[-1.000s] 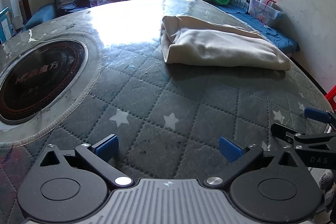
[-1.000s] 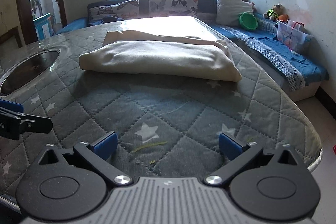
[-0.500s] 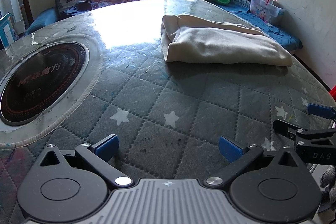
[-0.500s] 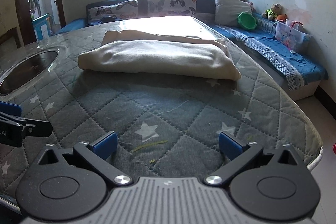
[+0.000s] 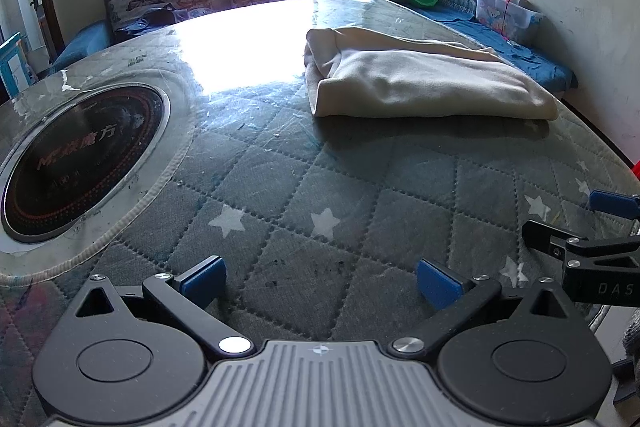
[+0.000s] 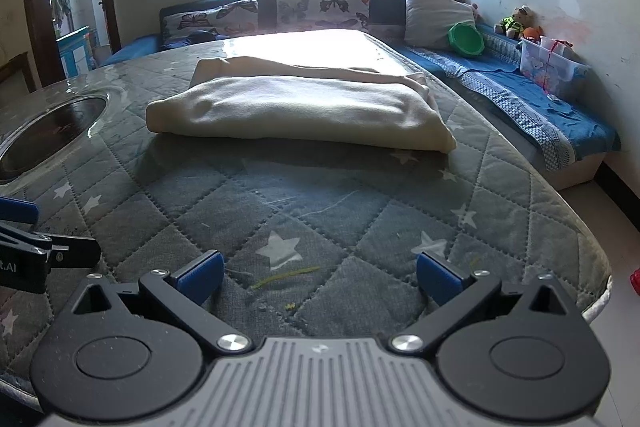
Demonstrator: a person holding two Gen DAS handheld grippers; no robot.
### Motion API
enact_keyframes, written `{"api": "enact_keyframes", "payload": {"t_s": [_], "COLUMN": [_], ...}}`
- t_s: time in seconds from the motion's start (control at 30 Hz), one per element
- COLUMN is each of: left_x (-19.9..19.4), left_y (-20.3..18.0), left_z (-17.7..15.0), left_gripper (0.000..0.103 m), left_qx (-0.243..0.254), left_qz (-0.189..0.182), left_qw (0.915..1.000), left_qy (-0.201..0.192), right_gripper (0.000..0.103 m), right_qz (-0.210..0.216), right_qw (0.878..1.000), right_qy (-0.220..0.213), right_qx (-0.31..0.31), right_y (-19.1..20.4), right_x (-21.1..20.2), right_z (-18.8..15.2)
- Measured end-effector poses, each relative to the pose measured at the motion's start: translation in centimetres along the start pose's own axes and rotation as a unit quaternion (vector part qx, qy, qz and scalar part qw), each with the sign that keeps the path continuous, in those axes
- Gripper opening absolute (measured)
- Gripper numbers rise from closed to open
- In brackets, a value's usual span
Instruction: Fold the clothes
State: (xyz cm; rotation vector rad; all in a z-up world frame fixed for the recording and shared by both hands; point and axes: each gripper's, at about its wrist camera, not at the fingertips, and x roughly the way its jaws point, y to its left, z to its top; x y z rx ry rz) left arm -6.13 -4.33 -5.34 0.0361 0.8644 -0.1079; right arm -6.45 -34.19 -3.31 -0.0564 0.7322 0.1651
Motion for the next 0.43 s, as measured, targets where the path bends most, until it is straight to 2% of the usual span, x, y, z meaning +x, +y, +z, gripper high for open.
{"api": "enact_keyframes", "payload": {"t_s": [0.43], "left_x": [0.01], "left_y": [-0.06], "left_z": [-0.07], "left_gripper": [0.103], "left_qx": [0.001], "left_qz": [0.002], "left_qw": [1.0], "left_qy": [-0.002], "right_gripper": [0.103], "right_qz": [-0.003], "right_qw": [1.0], "right_qy": [0.002], "right_qx": [0.006], "right_y": [0.11], "right_x": [-0.08], "right_z": [0.02]}}
